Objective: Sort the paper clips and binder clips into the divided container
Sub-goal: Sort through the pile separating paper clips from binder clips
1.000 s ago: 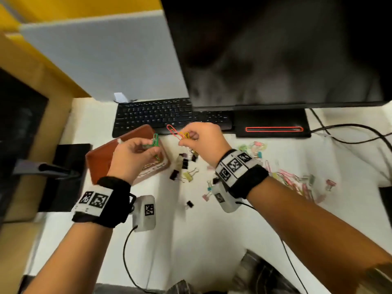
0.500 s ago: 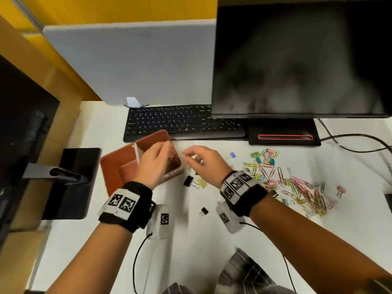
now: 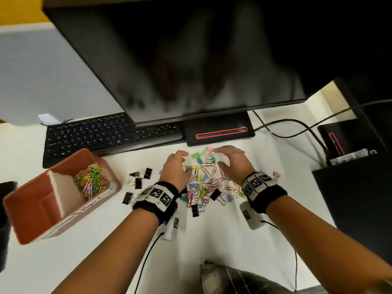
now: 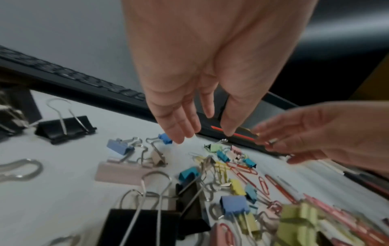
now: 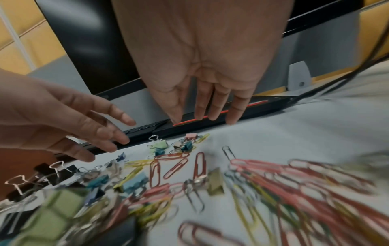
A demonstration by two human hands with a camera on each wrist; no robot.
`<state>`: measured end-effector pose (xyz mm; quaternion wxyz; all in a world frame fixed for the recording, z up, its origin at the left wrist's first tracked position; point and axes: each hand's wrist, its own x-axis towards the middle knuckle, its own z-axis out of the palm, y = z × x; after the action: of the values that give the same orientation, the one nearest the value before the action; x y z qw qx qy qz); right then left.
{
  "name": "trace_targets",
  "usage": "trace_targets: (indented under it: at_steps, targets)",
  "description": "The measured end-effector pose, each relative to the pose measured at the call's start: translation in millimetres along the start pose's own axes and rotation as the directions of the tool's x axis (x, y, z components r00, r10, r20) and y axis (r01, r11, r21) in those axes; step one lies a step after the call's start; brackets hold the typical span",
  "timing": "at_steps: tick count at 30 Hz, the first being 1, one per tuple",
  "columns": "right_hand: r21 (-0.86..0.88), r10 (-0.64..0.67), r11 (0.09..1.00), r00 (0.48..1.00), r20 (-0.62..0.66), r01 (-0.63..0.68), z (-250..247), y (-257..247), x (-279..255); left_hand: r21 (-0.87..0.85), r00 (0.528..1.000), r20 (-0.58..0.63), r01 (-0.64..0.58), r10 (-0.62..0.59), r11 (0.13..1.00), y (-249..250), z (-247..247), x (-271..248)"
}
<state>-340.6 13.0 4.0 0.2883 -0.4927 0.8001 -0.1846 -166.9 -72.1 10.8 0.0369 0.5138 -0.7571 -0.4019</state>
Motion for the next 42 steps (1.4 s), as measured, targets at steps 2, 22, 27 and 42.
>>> trace_targets:
  at_steps: [2,22,27,42]
  targets:
    - [-0.035,-0.045,0.998,0.998,0.041,0.046,-1,-2,16,0.049,1.000,0.008,-0.015,0.015,0.999,3,8,10]
    - [0.196,0.012,0.980,1.000,0.009,-0.014,-7,28,20,-0.035,0.978,-0.203,0.049,-0.055,0.998,-7,0,33]
    - [0.143,0.100,0.986,0.993,-0.068,-0.089,-32,59,9,-0.009,0.970,-0.186,0.156,-0.155,0.988,-20,-15,34]
    - [-0.131,-0.062,0.987,0.980,0.189,0.087,-6,31,29,0.383,0.960,0.252,-0.218,0.126,0.898,4,12,39]
